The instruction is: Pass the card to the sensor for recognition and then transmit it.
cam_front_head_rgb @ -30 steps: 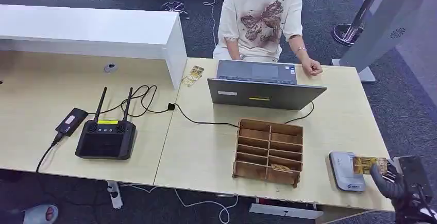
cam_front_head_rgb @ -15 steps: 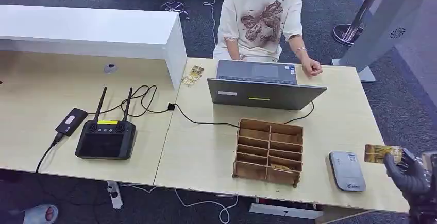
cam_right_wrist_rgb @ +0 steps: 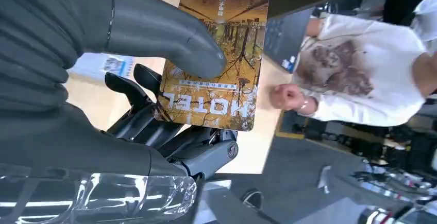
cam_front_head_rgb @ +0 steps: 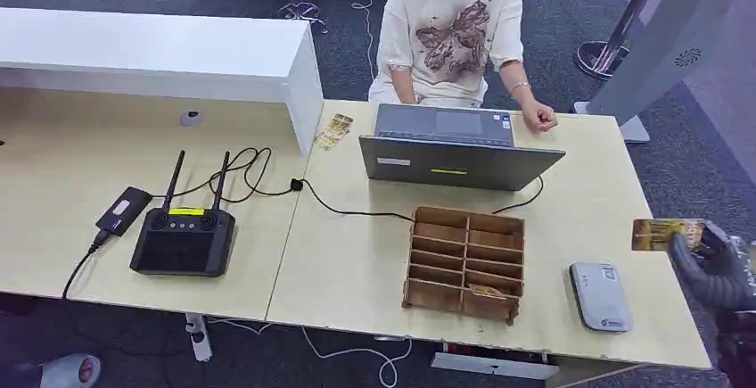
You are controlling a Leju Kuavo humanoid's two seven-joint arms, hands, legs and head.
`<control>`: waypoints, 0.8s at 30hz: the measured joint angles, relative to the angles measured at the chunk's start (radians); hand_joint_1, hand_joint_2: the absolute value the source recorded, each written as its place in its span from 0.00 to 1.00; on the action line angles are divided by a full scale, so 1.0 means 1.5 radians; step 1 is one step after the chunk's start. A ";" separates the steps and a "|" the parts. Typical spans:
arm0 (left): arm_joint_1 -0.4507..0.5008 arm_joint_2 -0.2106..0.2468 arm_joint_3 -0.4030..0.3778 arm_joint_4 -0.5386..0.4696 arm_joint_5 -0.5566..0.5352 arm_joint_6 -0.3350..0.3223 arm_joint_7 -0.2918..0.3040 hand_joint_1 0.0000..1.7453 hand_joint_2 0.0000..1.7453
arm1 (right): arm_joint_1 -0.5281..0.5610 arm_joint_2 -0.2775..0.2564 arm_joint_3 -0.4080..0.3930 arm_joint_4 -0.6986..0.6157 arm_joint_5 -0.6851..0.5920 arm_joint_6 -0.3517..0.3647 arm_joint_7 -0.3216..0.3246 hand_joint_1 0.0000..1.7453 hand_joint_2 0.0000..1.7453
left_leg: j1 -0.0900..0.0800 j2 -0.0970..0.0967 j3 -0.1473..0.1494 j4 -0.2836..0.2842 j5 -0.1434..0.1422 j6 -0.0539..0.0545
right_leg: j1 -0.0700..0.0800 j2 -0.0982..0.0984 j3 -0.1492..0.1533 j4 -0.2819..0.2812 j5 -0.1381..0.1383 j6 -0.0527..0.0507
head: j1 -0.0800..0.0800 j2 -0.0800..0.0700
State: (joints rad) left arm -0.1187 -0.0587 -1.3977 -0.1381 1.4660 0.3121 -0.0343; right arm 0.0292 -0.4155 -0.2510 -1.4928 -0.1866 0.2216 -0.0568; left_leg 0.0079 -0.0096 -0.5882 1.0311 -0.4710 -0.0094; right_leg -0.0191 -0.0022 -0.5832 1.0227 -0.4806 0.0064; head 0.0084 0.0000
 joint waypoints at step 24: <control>-0.006 -0.002 0.000 0.000 0.008 0.003 -0.002 0.00 0.00 | -0.302 -0.077 0.237 -0.010 0.147 -0.104 0.038 1.00 1.00 | 0.000 0.002 0.000 0.000 0.002 -0.001 | 0.000 0.001 0.000 0.001 0.001 0.000 | 0.000 0.000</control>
State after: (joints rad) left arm -0.1284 -0.0618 -1.3977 -0.1381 1.4782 0.3166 -0.0370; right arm -0.4241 -0.5302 0.1050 -1.5072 0.0345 0.0659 0.0000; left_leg 0.0081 -0.0073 -0.5886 1.0311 -0.4687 -0.0106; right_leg -0.0188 -0.0005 -0.5832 1.0240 -0.4784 0.0058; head 0.0084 0.0000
